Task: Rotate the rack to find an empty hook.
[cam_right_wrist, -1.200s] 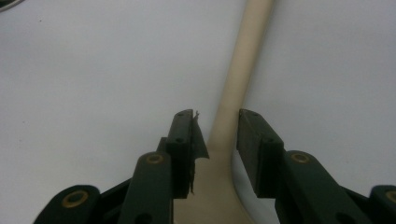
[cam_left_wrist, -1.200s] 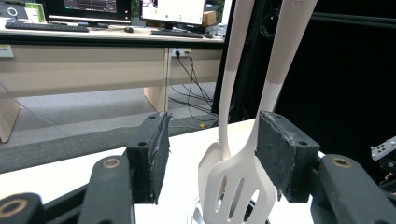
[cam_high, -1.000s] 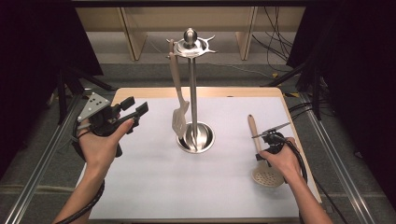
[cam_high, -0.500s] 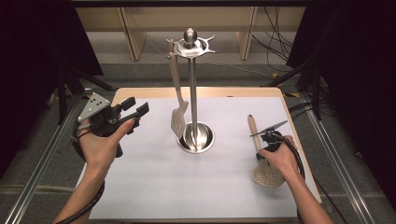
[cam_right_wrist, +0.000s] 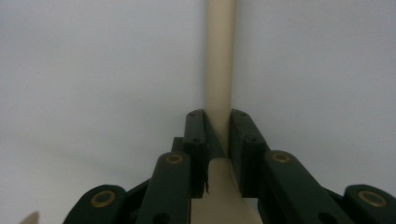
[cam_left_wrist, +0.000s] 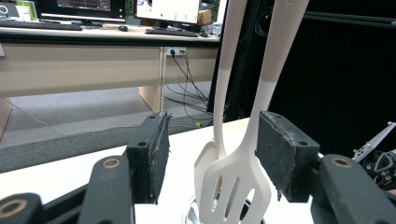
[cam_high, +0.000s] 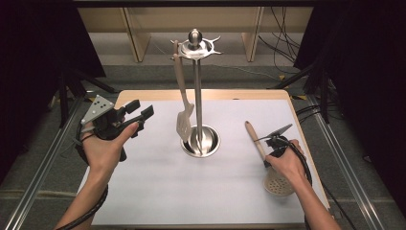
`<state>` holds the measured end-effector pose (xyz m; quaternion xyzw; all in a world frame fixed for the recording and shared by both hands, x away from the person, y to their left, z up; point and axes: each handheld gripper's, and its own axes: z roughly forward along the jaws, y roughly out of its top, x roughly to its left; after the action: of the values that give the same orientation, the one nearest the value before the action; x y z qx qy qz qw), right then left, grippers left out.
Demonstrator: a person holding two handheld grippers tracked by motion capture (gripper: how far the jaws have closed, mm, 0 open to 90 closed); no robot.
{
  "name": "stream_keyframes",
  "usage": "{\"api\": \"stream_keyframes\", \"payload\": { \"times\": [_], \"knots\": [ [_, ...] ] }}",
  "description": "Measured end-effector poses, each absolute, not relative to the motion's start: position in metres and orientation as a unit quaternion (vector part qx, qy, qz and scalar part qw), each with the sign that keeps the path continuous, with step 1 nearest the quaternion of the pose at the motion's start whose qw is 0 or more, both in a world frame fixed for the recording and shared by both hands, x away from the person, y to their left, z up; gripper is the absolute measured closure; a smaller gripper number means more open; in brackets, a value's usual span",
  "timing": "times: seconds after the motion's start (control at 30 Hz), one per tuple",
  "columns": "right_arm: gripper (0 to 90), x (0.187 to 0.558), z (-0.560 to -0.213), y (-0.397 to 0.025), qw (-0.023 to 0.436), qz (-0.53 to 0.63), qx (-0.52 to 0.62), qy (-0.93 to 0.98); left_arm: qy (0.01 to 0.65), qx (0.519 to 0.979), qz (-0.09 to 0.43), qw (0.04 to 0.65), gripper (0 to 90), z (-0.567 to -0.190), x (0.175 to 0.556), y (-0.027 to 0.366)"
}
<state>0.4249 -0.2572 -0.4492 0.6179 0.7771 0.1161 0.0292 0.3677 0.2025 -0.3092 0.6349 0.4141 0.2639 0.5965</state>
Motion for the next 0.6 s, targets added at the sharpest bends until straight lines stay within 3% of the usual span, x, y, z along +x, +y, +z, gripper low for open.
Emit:
{"api": "stream_keyframes", "payload": {
  "times": [0.3, 0.6],
  "knots": [
    [71.3, 0.4307, -0.4512, -0.2569, 0.040, 0.116, 0.598, 0.792, 0.415, 0.635, 0.261, 0.596, 43.3, -0.3095, 0.3679, 0.2028],
    [77.0, 0.4321, -0.4508, -0.2534, 0.042, 0.103, 0.586, 0.803, 0.413, 0.638, 0.260, 0.595, 43.3, -0.3105, 0.3681, 0.2011]
  ]
}}
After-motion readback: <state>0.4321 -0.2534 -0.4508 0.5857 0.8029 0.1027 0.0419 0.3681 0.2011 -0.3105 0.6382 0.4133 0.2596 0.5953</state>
